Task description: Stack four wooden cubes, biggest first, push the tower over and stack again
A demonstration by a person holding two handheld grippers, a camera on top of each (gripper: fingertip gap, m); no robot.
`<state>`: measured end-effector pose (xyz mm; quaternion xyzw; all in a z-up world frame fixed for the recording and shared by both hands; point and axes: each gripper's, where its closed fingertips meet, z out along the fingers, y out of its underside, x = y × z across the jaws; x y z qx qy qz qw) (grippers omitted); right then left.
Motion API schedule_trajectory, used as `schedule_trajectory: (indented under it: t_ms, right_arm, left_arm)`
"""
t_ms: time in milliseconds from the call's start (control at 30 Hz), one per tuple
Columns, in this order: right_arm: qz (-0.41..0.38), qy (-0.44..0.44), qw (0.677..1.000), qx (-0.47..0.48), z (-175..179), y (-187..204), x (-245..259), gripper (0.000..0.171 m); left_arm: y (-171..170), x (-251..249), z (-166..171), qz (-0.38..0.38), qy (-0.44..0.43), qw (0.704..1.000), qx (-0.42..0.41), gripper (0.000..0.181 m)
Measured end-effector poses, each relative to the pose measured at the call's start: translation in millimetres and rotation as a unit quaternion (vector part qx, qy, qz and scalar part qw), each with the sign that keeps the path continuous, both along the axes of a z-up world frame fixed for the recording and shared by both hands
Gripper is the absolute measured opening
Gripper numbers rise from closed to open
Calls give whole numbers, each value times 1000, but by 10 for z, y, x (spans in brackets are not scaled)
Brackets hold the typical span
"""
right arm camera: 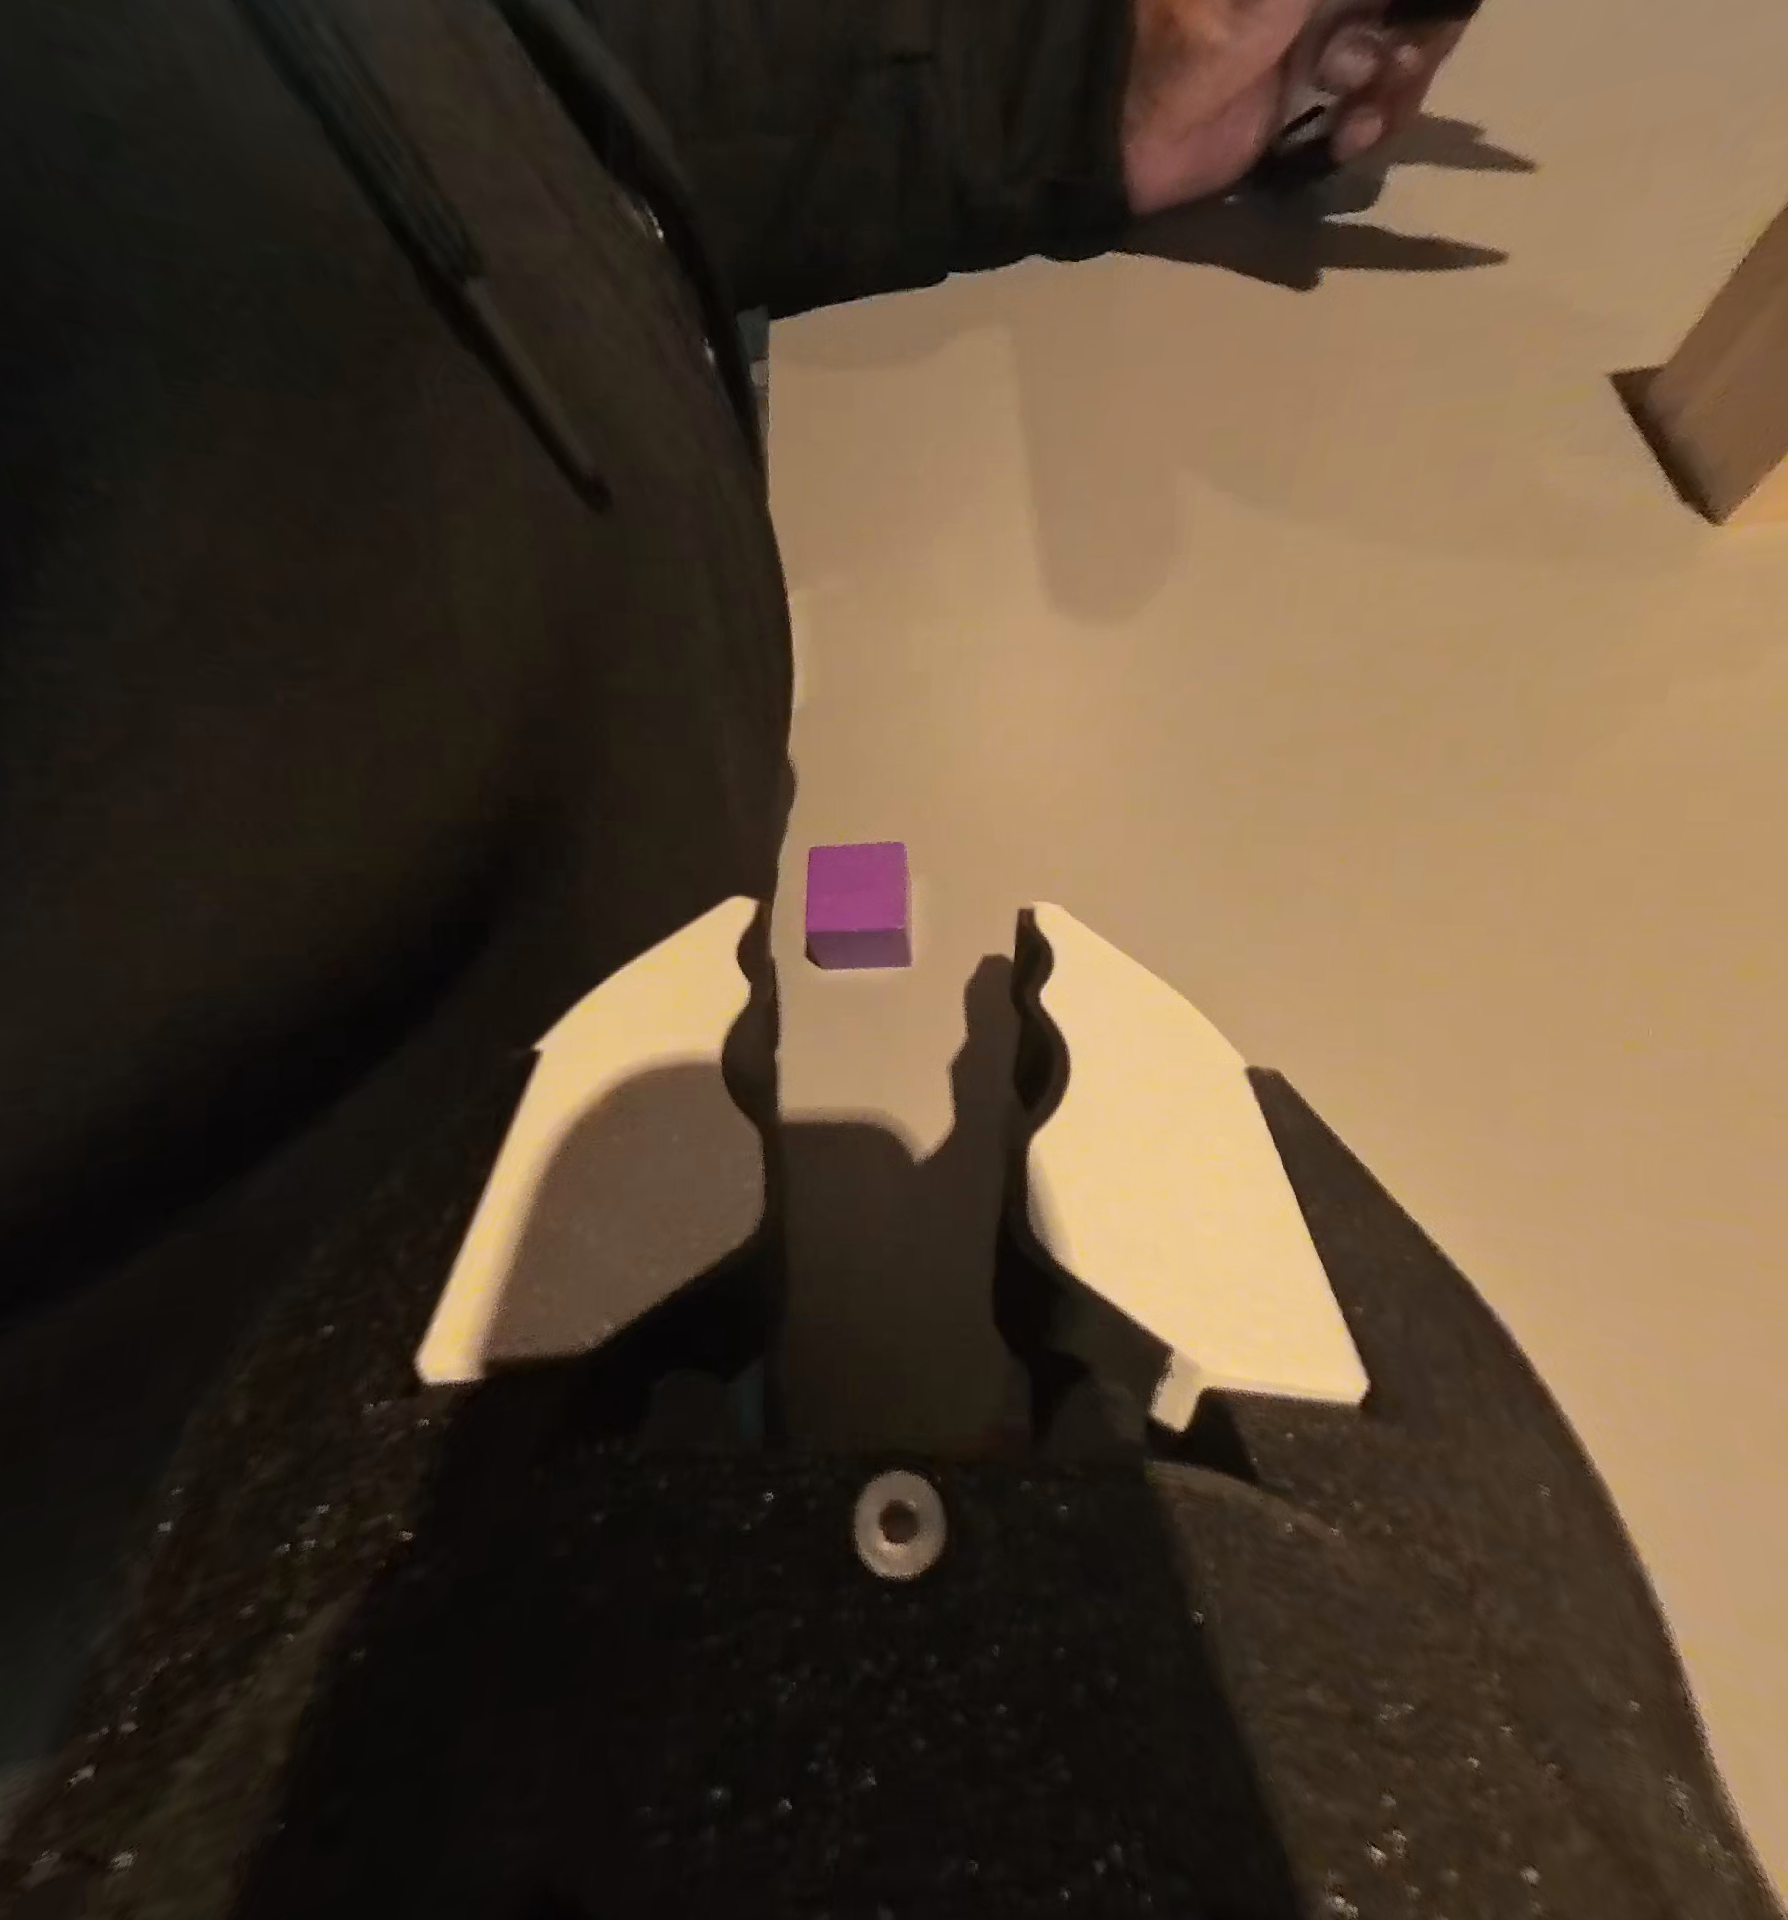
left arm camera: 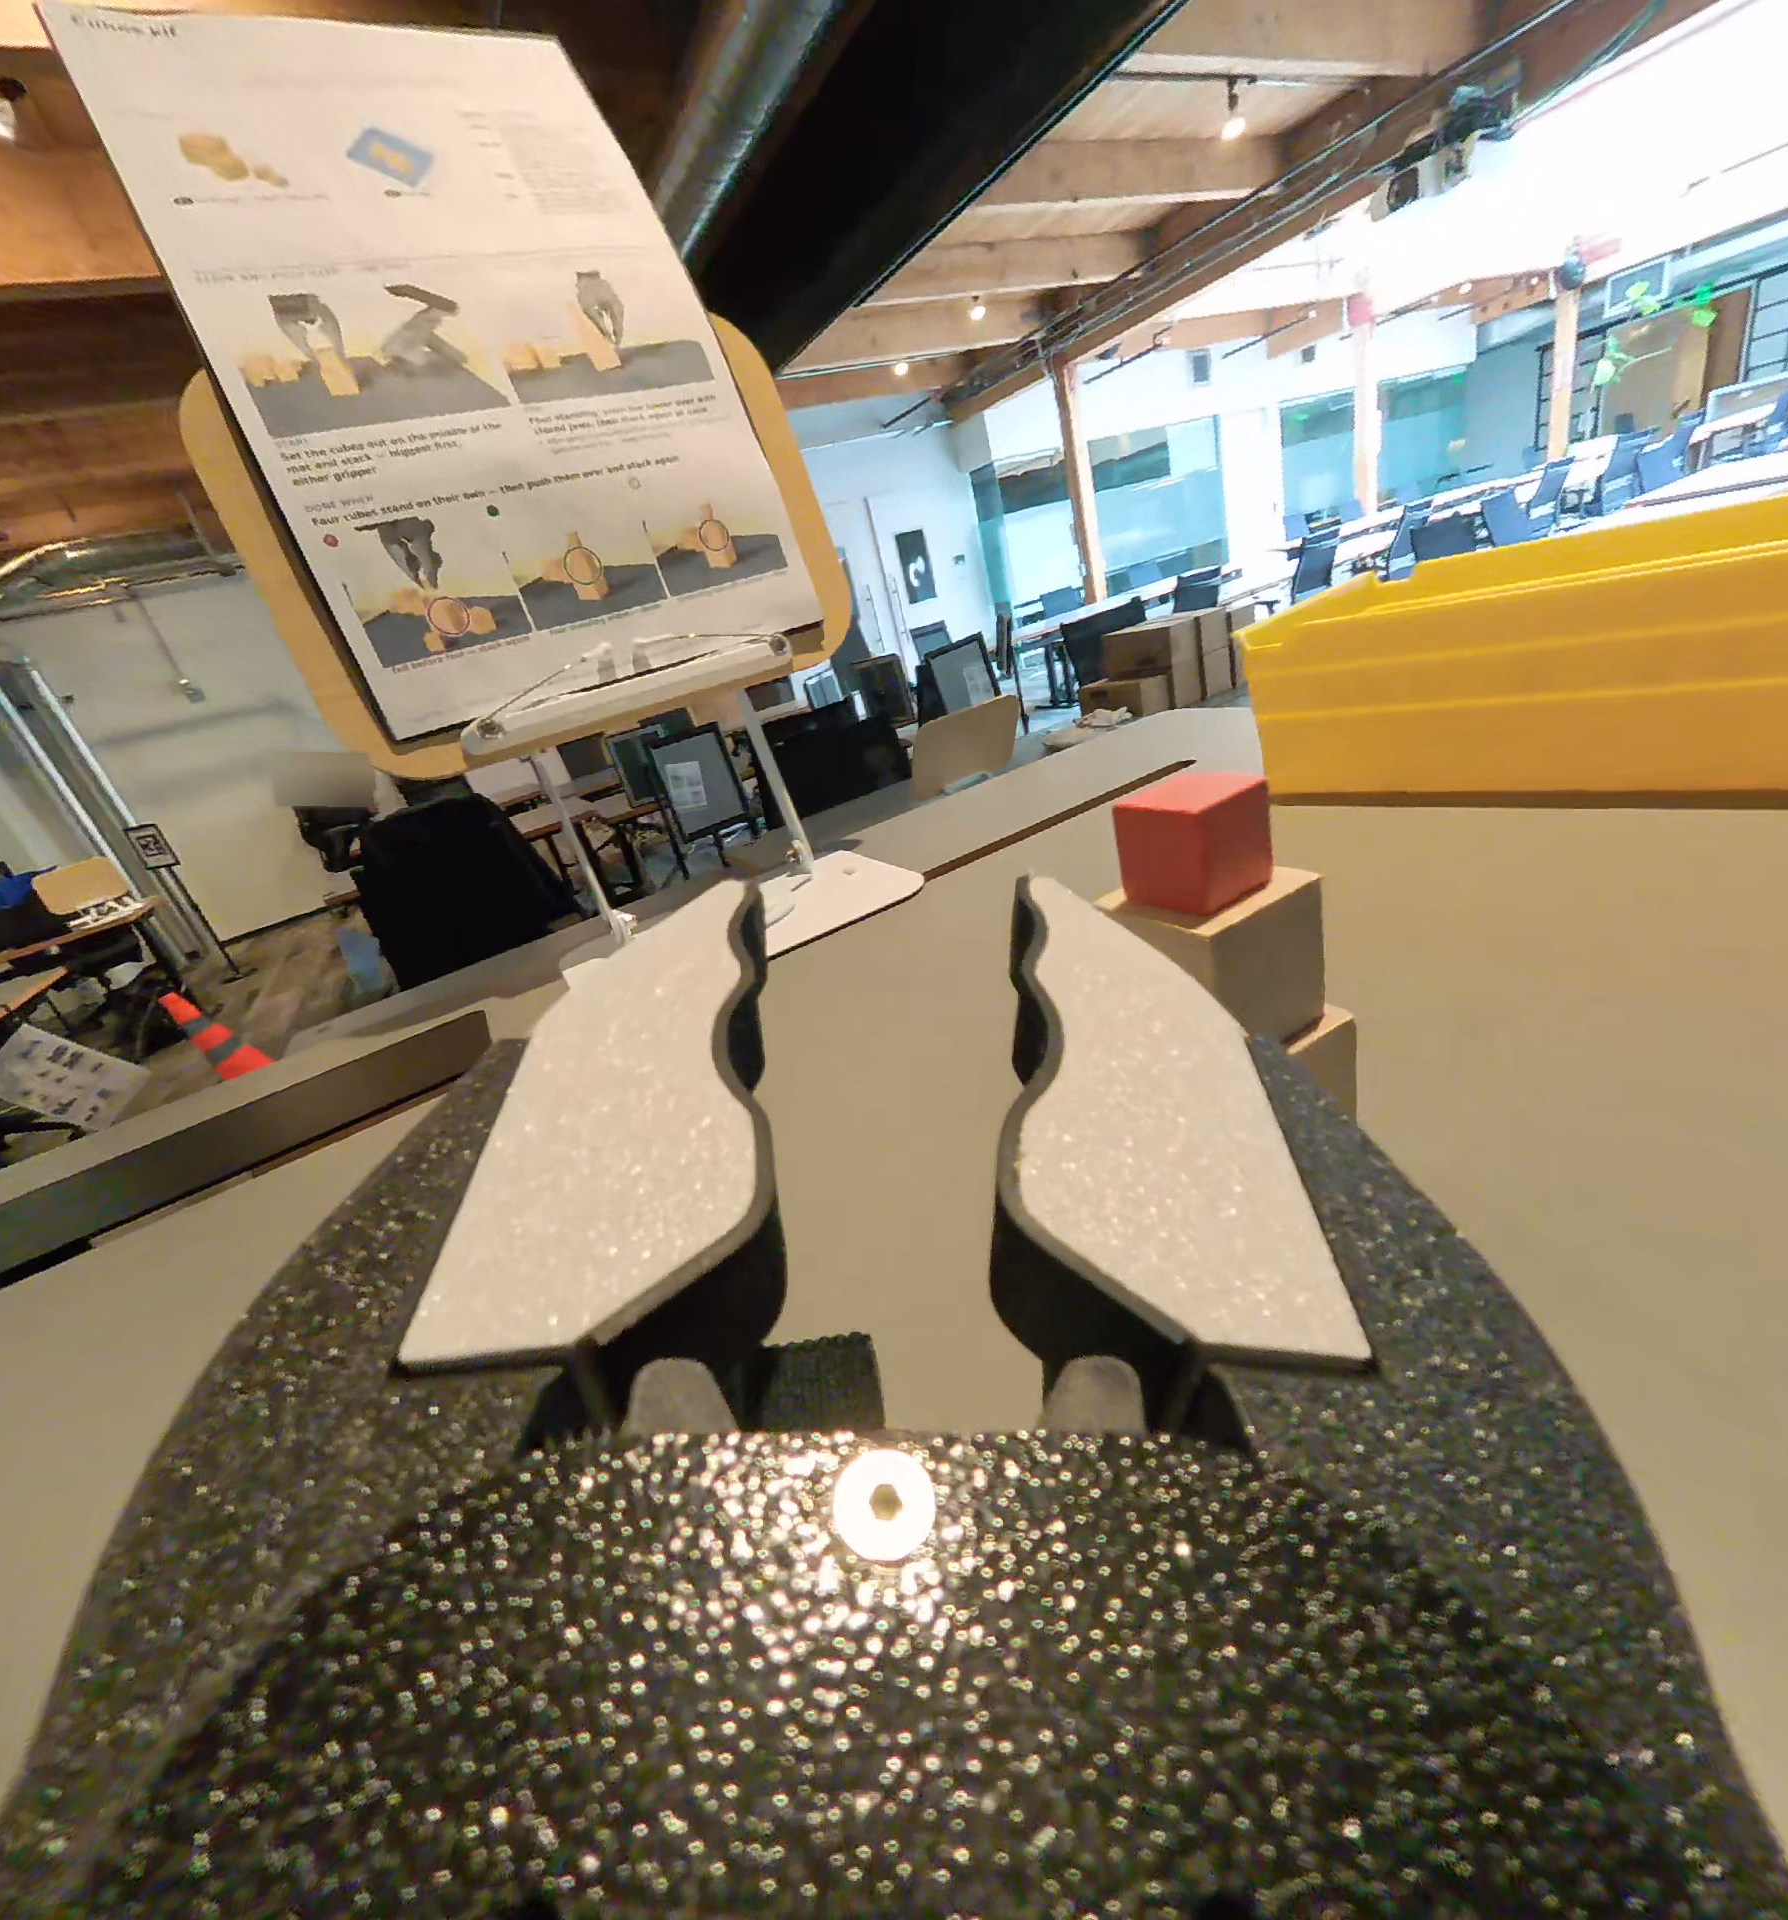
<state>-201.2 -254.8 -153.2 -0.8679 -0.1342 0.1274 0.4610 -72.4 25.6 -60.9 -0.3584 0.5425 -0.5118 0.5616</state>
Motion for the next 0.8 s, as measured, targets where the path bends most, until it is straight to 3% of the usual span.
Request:
schedule_trajectory:
  t_ms: [200, 267, 367, 533, 800]
  right_arm:
    - [25, -44, 998, -41, -154, 107, -71, 33]
    - [28, -72, 995, -65, -244, 129, -72, 21]
    - [28, -70, 995, -67, -245, 172, -62, 21]
    - [-10, -12, 1000, -7, -10, 317, 177, 21]
    - [-51, -73, 994, 70, 496, 865, 700, 21]
  left_arm:
    - [-34, -16, -42, 19, 10, 1000, 21, 44]
    - [-36, -17, -52, 24, 12, 999, 26, 44]
    - [-49, -11, -70, 26, 17, 999, 33, 44]
    - [-144, 29, -152, 18, 37, 997, 69, 44]
    - [-248, 55, -236, 8, 54, 993, 109, 44]
